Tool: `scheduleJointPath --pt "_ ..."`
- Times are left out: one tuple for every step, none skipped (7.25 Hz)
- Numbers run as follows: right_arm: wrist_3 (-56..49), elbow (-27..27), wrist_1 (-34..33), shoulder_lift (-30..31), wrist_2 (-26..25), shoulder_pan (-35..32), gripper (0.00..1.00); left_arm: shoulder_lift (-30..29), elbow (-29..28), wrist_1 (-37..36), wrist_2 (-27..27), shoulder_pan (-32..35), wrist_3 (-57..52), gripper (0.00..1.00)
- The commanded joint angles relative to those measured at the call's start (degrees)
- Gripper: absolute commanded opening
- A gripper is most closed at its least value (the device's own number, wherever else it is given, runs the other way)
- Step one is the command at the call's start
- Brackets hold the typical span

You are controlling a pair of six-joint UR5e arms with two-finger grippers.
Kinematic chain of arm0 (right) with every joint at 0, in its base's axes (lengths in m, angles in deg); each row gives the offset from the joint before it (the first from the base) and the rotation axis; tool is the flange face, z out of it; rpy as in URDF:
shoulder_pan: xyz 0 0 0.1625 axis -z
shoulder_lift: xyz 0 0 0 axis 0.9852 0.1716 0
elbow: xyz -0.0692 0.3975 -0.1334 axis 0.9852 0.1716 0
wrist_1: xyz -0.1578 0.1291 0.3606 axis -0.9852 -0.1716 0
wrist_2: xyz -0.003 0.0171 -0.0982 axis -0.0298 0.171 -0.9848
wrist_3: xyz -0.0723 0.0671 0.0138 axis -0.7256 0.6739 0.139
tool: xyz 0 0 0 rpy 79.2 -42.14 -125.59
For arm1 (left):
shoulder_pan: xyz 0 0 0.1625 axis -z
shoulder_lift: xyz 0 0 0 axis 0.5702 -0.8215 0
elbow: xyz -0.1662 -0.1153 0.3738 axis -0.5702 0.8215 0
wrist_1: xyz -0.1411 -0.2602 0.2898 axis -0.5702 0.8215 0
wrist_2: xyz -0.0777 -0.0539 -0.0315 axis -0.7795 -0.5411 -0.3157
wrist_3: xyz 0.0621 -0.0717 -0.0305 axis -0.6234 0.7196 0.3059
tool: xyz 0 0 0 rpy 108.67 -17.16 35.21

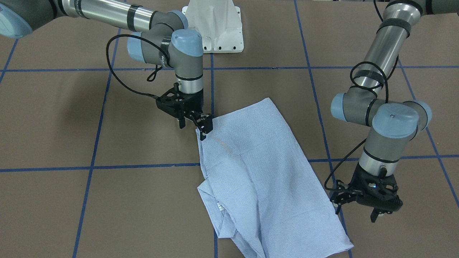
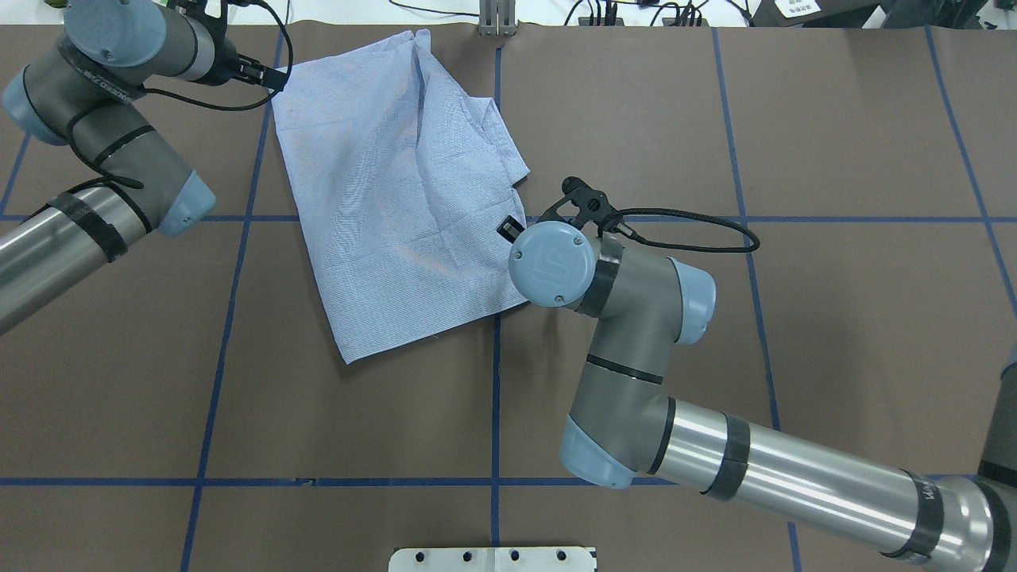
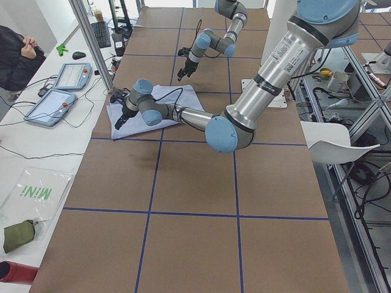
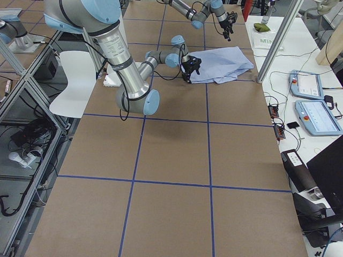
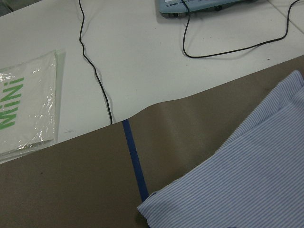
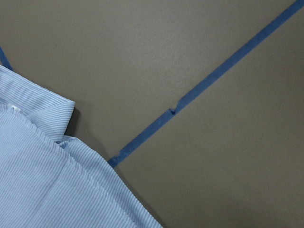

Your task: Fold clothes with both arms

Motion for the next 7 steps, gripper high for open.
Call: scheduleJointPath --pt "1.89 4.24 -0.08 -2.69 -0.43 1.57 0.94 0.22 0.06 0.01 -0.01 -0.57 0.42 1.0" --pt "2.16 4.33 -0.17 -2.52 -1.04 2.19 0.93 0.22 0.06 0.01 -0.01 -1.01 1.12 1.0" --pt "2.16 4.25 -0.34 -2.43 -1.13 2.54 0.92 0.22 0.06 0.01 -0.01 -1.01 1.12 1.0" --pt "2.25 4.16 -1.22 -2.25 -1.22 2.63 0.91 0.3 -0.03 0.01 0.08 -1.19 1.21 1.0" --pt "2.16 4.07 -1.83 -2.25 -1.65 2.63 0.89 0.31 -0.03 0.01 0.08 -1.28 1.21 1.0" --pt "2.16 3.81 -1.84 -2.34 -1.66 2.63 0.77 0.31 -0.03 0.01 0.08 -1.36 1.47 1.0" --pt "2.16 3.63 -1.75 -2.42 -1.75 2.63 0.37 0.31 -0.03 0.01 0.08 -1.45 1.47 1.0"
